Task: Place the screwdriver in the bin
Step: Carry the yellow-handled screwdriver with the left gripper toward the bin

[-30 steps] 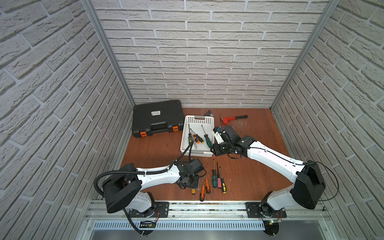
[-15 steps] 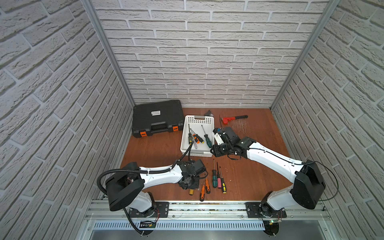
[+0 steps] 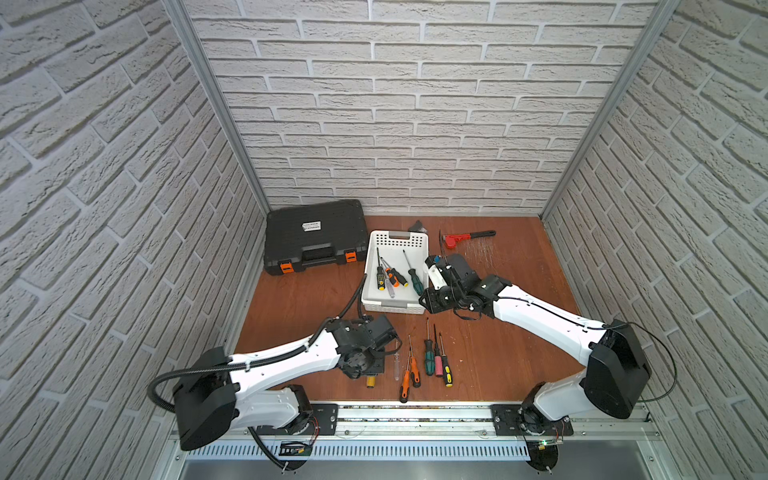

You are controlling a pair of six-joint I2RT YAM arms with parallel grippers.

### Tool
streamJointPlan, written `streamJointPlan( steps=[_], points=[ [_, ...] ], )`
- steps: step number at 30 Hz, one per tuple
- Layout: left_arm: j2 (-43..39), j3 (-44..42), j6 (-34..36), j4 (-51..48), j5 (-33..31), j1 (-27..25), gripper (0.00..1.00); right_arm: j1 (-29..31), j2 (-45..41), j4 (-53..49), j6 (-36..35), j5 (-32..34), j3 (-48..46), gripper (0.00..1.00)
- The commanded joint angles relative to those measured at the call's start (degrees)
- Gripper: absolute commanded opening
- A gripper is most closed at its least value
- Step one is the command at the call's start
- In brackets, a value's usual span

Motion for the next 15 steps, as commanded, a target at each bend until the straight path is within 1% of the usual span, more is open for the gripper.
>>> streamJointPlan(
  steps=[1,3,6,8,12,13,15],
  points=[
    [-5.71,6.05,4.13,-11.11,-0.54,6.36,0.05,-0.16,-1.2,2.36,-0.12,0.66,-0.58,0.27],
    [-5.7,10.81,10.58,-11.85,2.06,13.22,0.06,-0.14,-1.86,4.07,0.44,1.59,-1.41,0.26],
    [-1.53,19.14,18.35,-11.23,2.68,19.33,0.06,-0.28,-3.01,6.9,1.91,1.74,-2.32,0.26],
    [3.43,24.44,22.63,-9.39,3.42,21.13,0.06,-0.28,-2.81,7.07,2.09,1.19,-1.52,0.26],
    [17.81,37.1,29.68,-7.46,3.66,22.79,0.07,-0.32,-1.92,6.39,2.38,0.06,0.2,0.26],
    [20.96,40.17,31.05,-7.23,3.12,23.07,0.07,-0.32,-1.91,6.49,2.79,0.02,0.09,0.26],
    [28.11,46.46,33.2,-7.58,-0.18,23.43,0.07,-0.24,-2.38,7.7,3.76,-0.96,-0.84,0.26]
  ],
)
